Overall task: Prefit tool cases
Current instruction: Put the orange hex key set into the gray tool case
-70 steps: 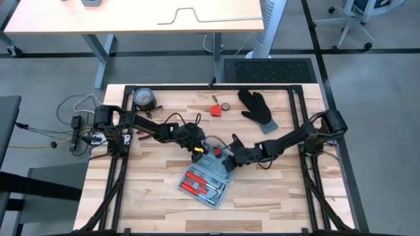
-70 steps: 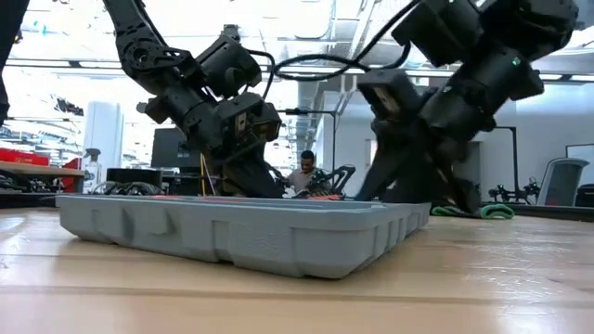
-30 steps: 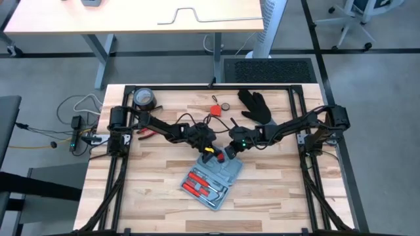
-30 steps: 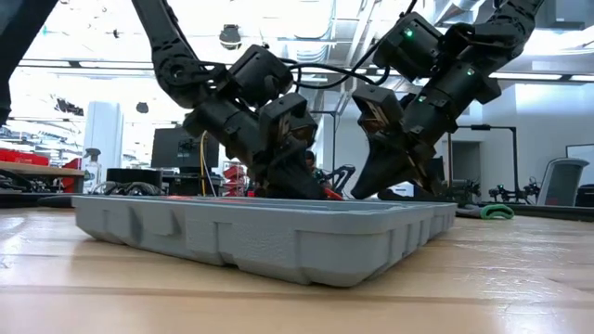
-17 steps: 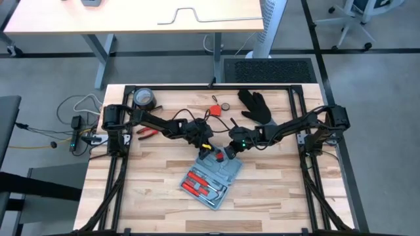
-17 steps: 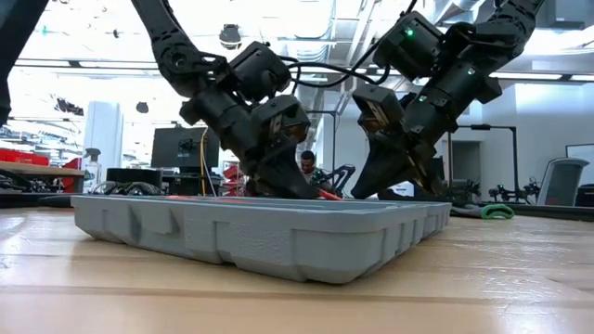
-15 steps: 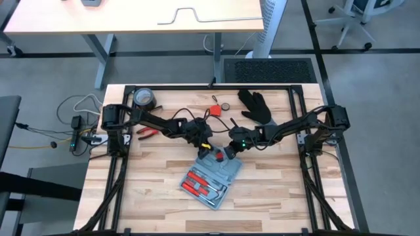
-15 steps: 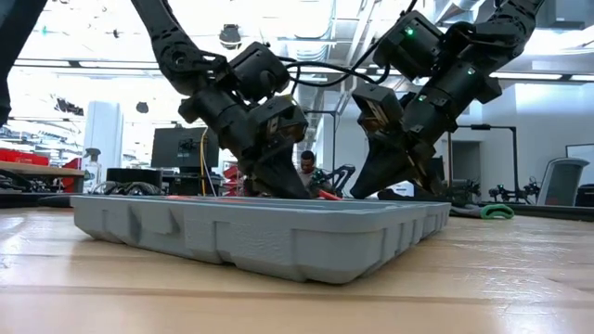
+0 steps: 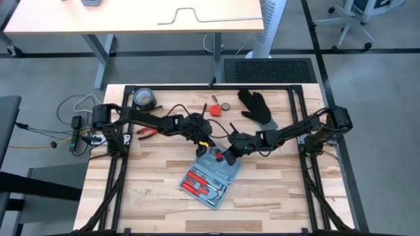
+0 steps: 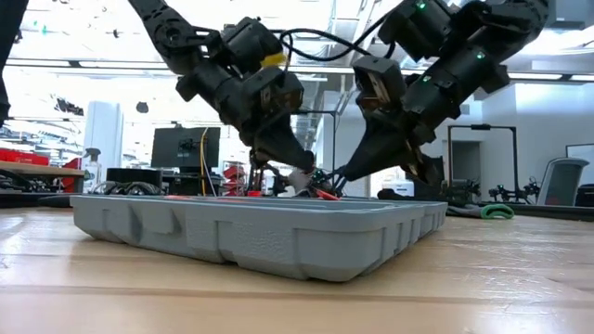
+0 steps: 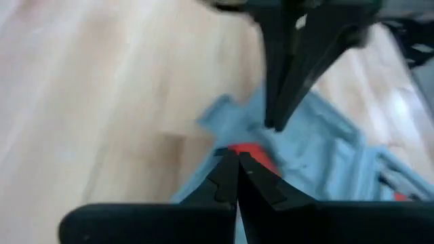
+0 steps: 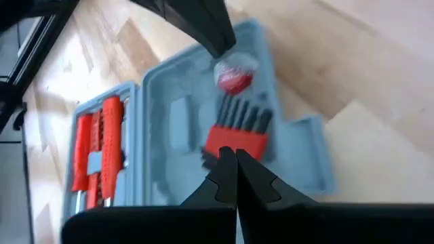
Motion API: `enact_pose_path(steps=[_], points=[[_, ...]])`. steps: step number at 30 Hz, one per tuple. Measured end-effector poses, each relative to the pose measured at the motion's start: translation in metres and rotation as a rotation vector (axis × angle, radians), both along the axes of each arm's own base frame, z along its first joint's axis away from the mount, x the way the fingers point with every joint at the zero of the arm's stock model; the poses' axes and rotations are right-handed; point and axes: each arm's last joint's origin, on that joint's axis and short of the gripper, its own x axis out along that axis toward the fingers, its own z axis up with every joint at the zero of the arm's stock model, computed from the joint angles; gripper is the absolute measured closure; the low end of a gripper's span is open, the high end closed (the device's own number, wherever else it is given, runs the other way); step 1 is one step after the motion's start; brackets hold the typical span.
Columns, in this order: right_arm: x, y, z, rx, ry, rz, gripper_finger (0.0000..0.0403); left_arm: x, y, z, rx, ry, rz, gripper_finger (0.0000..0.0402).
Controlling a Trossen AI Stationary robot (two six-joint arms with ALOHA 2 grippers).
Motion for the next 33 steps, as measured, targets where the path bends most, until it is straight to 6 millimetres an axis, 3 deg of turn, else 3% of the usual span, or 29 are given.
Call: enact_pose_path(steps=[7, 11, 18, 33], points=[[-0.003, 0.02, -0.003, 0.029, 0.024, 0.02, 0.0402, 0.005, -0.013, 0.004, 0.041, -0.066, -0.084, 0.0401], [-0.002, 0.019, -0.003, 0.031, 0.022, 0.0, 0.0402, 0.005, -0.015, 0.005, 0.062, -0.076, -0.099, 0.0401], [-0.002, 0.016, -0.004, 0.019, 0.021, -0.022, 0.0402, 0.011, -0.017, -0.019, -0.011, -0.008, -0.166, 0.0401], [0.002, 0.018, -0.007, 0.027, -0.006, -0.015, 0.0402, 0.007, -0.019, -0.029, -0.026, 0.135, -0.141, 0.0401]])
